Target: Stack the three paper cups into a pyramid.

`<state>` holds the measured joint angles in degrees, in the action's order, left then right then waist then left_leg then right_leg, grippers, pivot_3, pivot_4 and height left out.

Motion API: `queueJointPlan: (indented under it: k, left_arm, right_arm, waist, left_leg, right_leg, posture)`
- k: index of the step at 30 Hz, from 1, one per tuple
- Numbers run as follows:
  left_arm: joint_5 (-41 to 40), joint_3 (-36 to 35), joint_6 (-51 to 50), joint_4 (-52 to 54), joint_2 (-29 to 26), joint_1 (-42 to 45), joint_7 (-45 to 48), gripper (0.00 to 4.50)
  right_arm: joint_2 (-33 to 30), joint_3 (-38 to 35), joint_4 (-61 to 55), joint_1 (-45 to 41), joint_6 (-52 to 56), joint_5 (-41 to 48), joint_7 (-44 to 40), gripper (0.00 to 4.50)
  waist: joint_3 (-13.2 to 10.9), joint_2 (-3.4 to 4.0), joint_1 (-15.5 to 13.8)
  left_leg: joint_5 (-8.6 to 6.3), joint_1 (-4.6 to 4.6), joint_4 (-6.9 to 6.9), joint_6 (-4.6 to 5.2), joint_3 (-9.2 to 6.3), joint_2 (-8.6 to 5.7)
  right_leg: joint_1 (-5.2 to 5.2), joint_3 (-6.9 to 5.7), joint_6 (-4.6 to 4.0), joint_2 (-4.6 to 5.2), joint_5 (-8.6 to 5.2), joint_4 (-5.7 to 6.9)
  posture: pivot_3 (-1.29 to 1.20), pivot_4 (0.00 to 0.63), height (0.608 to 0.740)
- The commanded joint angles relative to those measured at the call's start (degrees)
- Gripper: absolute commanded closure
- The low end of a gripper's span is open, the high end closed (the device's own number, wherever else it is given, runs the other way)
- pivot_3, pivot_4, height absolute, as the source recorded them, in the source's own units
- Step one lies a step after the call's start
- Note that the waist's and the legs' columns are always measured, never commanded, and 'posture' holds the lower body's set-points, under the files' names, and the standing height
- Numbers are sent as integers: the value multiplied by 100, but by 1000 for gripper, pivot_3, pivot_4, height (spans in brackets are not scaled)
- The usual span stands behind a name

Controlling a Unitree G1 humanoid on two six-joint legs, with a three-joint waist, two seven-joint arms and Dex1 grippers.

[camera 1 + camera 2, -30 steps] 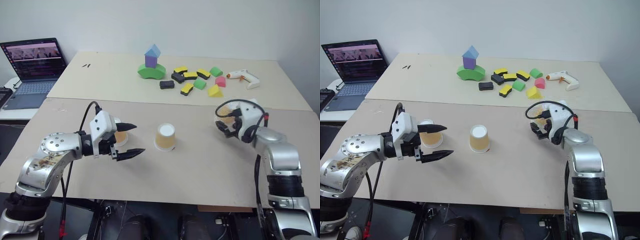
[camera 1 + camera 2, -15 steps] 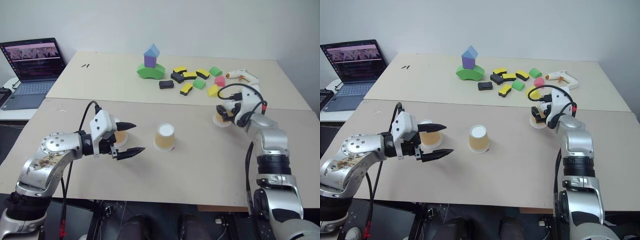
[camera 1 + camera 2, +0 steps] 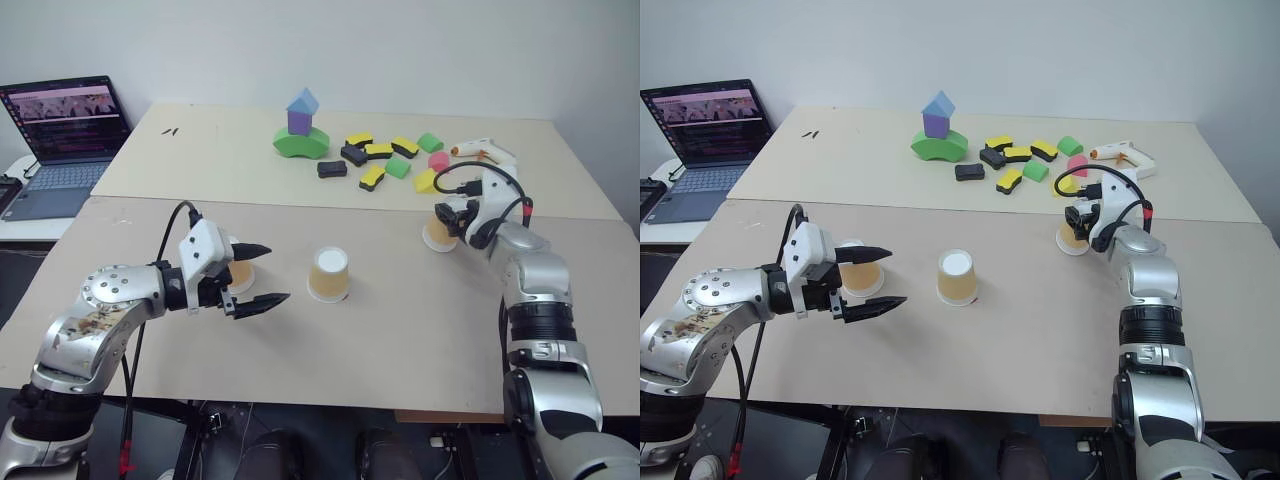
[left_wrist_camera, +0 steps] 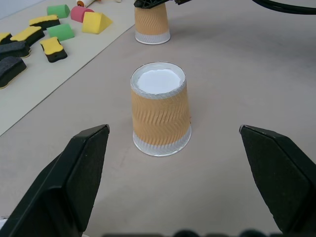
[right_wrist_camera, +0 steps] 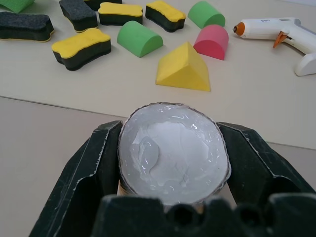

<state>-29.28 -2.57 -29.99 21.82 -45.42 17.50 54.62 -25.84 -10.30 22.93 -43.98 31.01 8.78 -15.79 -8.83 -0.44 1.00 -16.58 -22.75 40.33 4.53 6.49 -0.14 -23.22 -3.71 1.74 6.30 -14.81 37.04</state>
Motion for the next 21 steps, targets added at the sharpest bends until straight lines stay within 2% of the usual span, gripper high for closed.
queueJointPlan:
  k: [1, 3, 9, 11, 14, 21]
  left_arm:
    - [-20, -94, 58, 203, -42, 61, -3, 0]
    - [-16, -87, 63, 200, -37, 66, -3, 0]
    - [7, -33, 72, 222, -15, 44, -9, 0]
    - [9, -20, 76, 208, -10, 52, 3, 0]
    - [19, 2, 93, 191, 3, 70, 9, 0]
    - [-5, -9, 68, 237, -2, 63, 13, 0]
  right_arm:
    - [-114, -178, -396, -133, -98, 149, -87, 1803]
    - [-298, -133, -578, -156, -58, 222, -368, 1803]
    - [-1500, 721, -1863, -25, 20, 861, -3240, 1803]
    - [-1769, 942, -1982, -9, 117, 1005, -3892, 1803]
    - [-1940, 1310, -1944, -10, -32, 952, -4536, 1803]
    - [-1866, 1799, -1734, 62, -368, 798, -5279, 1803]
  waist:
    - [0, 0, 1]
    - [0, 0, 1]
    - [-12, 18, -21]
    - [-12, 18, -18]
    - [-12, 17, -9]
    - [-12, 16, -40]
  left_leg:
    - [0, 0, 0, 0, 0, 0]
    - [0, 0, 0, 0, 0, 0]
    - [0, -6, -2, 1, -2, 1]
    - [0, -4, -3, 1, -5, 5]
    - [-1, 2, 1, 2, -3, 6]
    - [-2, -2, 4, 4, -5, 4]
  right_leg:
    - [0, 0, 0, 0, 0, 0]
    - [-1, 0, 0, 0, 0, 1]
    - [-5, -1, 1, -2, 0, -8]
    - [0, -2, 1, -8, 0, -20]
    - [6, 4, 0, -4, 0, -29]
    - [2, 2, 0, 8, 0, -26]
  posture:
    - [0, 150, 740]
    - [0, 150, 740]
    - [0, 150, 740]
    - [0, 150, 740]
    - [0, 150, 740]
    - [0, 150, 740]
